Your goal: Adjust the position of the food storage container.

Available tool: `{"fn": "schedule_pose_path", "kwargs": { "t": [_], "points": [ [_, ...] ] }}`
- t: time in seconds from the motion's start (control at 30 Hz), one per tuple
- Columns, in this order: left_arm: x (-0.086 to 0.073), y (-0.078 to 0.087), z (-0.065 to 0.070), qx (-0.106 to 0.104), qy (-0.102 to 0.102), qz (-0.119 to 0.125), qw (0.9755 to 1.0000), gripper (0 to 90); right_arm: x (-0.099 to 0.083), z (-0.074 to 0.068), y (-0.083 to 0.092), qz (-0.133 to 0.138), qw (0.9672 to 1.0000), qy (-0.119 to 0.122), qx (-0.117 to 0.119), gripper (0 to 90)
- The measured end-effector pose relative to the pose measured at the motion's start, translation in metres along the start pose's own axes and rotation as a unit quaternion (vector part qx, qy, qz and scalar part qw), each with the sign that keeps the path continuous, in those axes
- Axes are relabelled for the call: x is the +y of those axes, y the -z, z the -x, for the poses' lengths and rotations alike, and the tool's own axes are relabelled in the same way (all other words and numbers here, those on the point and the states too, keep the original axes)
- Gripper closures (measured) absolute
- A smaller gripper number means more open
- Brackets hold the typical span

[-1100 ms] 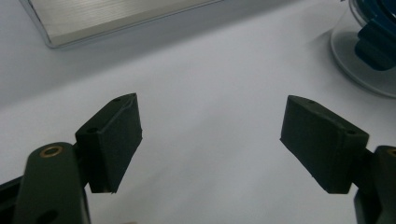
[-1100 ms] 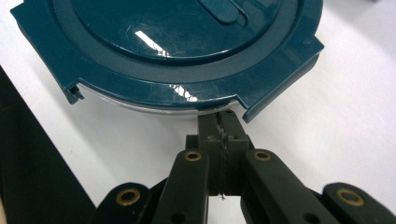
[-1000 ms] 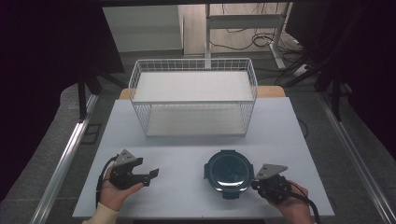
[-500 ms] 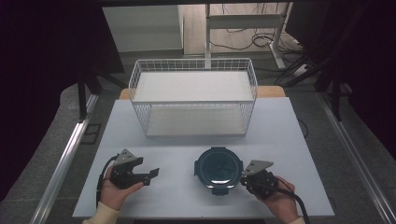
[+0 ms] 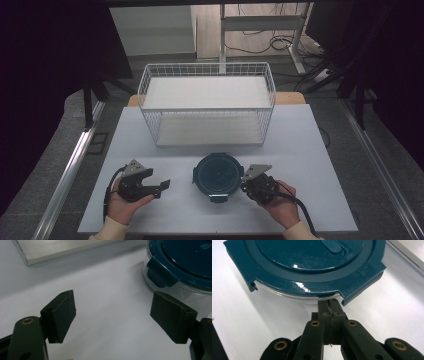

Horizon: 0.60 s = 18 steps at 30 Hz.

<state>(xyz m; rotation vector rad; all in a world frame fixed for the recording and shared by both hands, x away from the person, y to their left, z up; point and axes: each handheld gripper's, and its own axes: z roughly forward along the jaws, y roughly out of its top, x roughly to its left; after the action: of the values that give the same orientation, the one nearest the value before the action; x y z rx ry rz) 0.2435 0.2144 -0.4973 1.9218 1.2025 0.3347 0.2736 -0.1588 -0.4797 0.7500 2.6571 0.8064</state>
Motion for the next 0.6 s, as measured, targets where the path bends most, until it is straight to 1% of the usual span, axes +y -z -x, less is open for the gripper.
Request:
{"fn": "schedule_pose_path", "kwargs": {
  "t": [0.1,0.13,0.23,0.33,0.37,0.5,0.6],
  "points": [
    [0.0,0.0,0.0,0.001,0.002,-0.001,1.0,19.9,0.003,0.0,-0.003,0.0,1.0,0.0,0.002,89.9],
    [0.0,0.0,0.0,0.001,0.002,-0.001,1.0,19.9,0.008,-0.001,-0.007,-0.003,1.0,0.002,0.003,89.9],
    [-0.001,0.0,-0.001,0.002,0.005,-0.001,1.0,19.9,0.014,-0.004,-0.011,-0.002,0.9999,0.014,-0.001,89.9],
    [-0.001,0.0,-0.001,0.003,0.005,-0.002,1.0,20.0,0.019,-0.006,-0.014,-0.001,0.9997,0.023,0.004,89.9],
    [-0.001,0.0,-0.001,0.004,0.005,-0.002,1.0,20.0,0.025,-0.009,-0.018,0.001,0.9996,0.027,0.007,89.9],
    [-0.001,0.0,-0.001,0.004,0.004,-0.002,1.0,20.0,0.028,-0.011,-0.024,0.003,0.9995,0.029,0.007,89.9],
    [-0.002,0.0,-0.002,0.004,0.004,-0.003,1.0,20.0,0.025,-0.008,-0.024,0.015,0.9996,0.019,0.011,89.9]
  ]
}}
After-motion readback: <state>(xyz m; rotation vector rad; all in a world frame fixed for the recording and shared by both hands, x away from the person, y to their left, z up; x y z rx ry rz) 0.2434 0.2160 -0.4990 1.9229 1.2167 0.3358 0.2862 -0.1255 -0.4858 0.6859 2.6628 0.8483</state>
